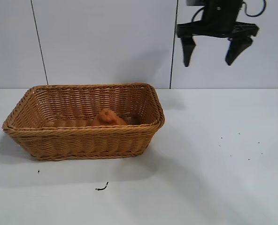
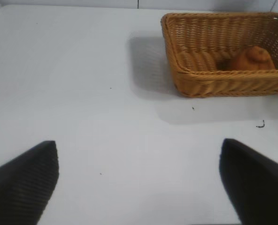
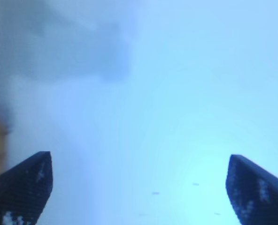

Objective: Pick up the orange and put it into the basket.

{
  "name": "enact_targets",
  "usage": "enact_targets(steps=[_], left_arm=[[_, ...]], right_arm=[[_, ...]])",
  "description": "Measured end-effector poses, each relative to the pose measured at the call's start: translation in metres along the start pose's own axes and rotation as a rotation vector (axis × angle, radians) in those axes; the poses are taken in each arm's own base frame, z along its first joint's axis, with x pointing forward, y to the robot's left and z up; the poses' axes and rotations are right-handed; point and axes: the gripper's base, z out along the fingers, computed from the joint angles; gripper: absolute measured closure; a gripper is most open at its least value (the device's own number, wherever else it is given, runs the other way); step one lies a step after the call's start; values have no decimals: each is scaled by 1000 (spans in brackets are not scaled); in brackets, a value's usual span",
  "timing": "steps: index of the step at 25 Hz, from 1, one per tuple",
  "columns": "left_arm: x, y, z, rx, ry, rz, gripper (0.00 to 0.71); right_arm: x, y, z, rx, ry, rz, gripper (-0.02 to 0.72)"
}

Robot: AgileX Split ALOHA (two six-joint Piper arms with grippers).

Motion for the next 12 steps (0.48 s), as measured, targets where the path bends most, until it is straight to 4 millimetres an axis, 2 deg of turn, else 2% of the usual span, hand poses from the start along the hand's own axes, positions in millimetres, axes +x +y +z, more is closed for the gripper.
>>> enact_targets(steps=[3, 6, 9, 12], left_arm=[[0, 0, 0, 0, 0, 0, 44], [0, 0, 0, 0, 0, 0, 44], [0, 0, 0, 0, 0, 0, 44], [0, 0, 0, 0, 0, 0, 44]], right_arm=[[0, -12, 1, -5, 4, 18, 10], [7, -15, -5, -6, 19, 14, 10], [27, -16, -18, -8, 57, 4, 10], [60, -15, -39, -47, 102, -24, 10]])
